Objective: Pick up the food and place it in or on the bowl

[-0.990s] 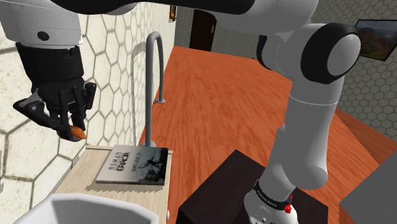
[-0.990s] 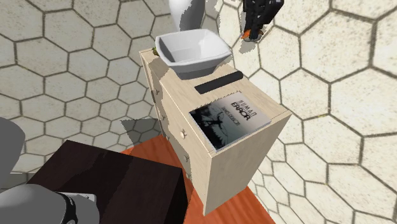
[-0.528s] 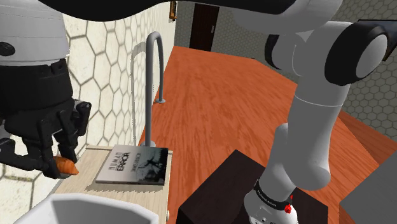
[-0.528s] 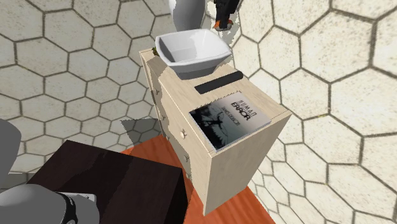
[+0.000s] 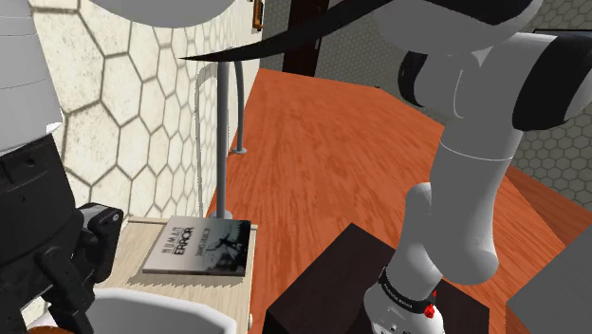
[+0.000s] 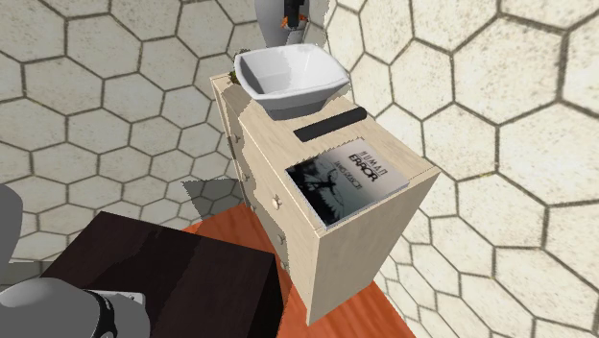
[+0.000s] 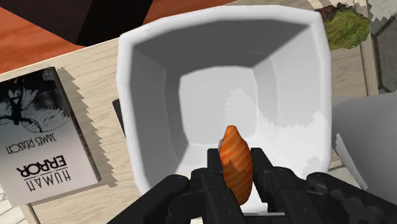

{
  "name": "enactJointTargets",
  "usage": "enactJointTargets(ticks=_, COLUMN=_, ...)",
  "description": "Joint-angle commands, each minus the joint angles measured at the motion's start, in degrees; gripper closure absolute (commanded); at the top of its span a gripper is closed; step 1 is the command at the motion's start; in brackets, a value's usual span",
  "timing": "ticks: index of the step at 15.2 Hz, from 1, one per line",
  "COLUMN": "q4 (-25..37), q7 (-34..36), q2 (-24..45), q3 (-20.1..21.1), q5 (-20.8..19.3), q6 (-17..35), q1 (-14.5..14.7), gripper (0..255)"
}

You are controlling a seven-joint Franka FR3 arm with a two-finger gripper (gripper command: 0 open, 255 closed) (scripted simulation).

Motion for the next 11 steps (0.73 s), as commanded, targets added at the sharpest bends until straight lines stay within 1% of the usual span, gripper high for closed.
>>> enactJointTargets(ticks=1, q4=-0.4, q7=1.6, q2=0.4, q3=0.5, q5=-0.4, q6=0.8, q1=1.0, gripper=255)
enactJointTargets(ticks=11, q4=-8.8, q7=1.2, q2=-0.2, q3=0.2, q5=0.0, q6=8.6, q1=0.3, gripper=255)
